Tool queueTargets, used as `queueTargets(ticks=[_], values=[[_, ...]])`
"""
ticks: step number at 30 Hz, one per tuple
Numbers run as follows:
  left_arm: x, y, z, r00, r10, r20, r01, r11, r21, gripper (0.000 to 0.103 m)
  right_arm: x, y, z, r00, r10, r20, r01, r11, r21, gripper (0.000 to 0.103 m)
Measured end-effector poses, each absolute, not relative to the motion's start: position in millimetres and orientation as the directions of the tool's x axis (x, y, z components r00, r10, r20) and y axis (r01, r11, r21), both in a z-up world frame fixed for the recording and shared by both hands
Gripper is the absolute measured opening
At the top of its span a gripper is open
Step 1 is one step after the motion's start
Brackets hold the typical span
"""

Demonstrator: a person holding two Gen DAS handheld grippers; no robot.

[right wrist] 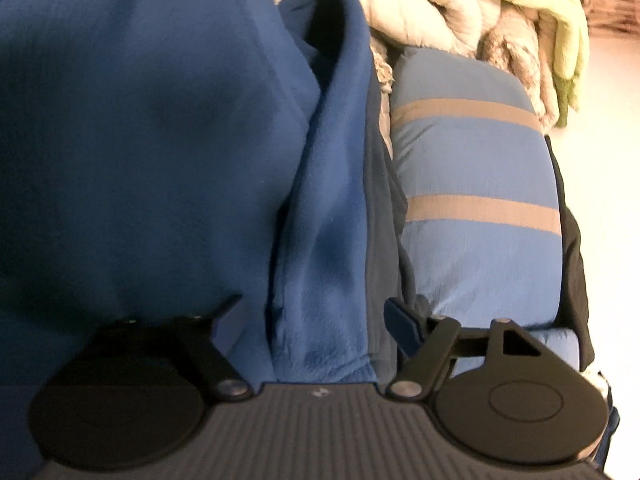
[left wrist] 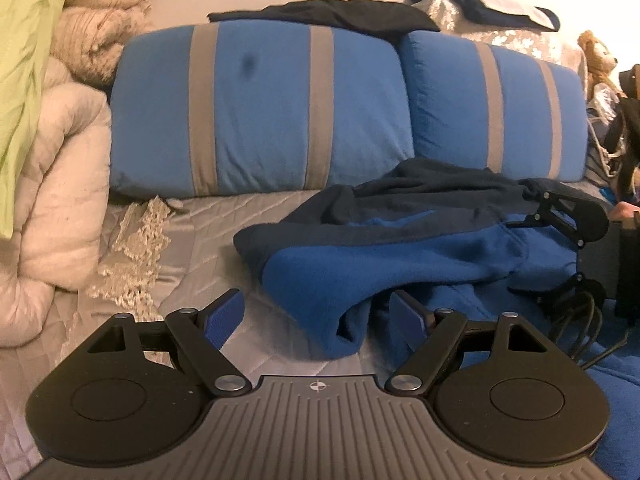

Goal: Fold clothes

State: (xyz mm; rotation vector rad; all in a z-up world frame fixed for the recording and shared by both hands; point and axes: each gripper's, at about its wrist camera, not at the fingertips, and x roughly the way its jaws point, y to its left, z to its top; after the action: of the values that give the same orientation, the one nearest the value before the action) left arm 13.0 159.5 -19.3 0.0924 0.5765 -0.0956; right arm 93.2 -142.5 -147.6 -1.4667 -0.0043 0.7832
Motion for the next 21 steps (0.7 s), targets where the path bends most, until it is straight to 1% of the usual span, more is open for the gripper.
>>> queueTargets(ticks=[3,5,6,8,10,15,21], values=[[12.6,159.5,-21.5,0.831,-0.066,-0.553,0.115,0.992,0.054,0.08,97.7,-142.0,-151.8,0.756,0.481,-0.444,-0.445,-0.12,-0.887,0.073],[12.9,158.7,-22.5,0.829,-0.07,-0.556,0.122,0.991,0.057,0.08,96.8,-142.6,-157.9,0.754,0.488,-0.44,-0.418,-0.16,-0.894,0.06],[13.1,158.0,-22.9,0.828,-0.071,-0.557,0.125,0.99,0.061,0.08,95.8,-142.5,-161.3,0.753,0.489,-0.44,-0.405,-0.182,-0.896,0.057],[13.5,156.4,-24.2,0.827,-0.069,-0.559,0.13,0.989,0.07,0.08,93.6,-142.3,-168.4,0.751,0.486,-0.447,-0.391,-0.219,-0.894,0.04],[14.0,154.8,-26.2,0.825,-0.066,-0.561,0.134,0.988,0.081,0.08,91.0,-142.6,-174.9,0.751,0.484,-0.45,-0.378,-0.245,-0.893,0.031],[17.5,150.7,-32.1,0.818,-0.063,-0.572,0.151,0.983,0.107,0.08,93.6,-138.8,-180.3,0.781,0.463,-0.42,-0.358,-0.22,-0.907,0.028],[22.8,143.7,-39.0,0.811,-0.047,-0.583,0.158,0.977,0.142,0.08,100.4,-127.8,-184.3,0.816,0.44,-0.374,-0.279,-0.268,-0.922,0.035]])
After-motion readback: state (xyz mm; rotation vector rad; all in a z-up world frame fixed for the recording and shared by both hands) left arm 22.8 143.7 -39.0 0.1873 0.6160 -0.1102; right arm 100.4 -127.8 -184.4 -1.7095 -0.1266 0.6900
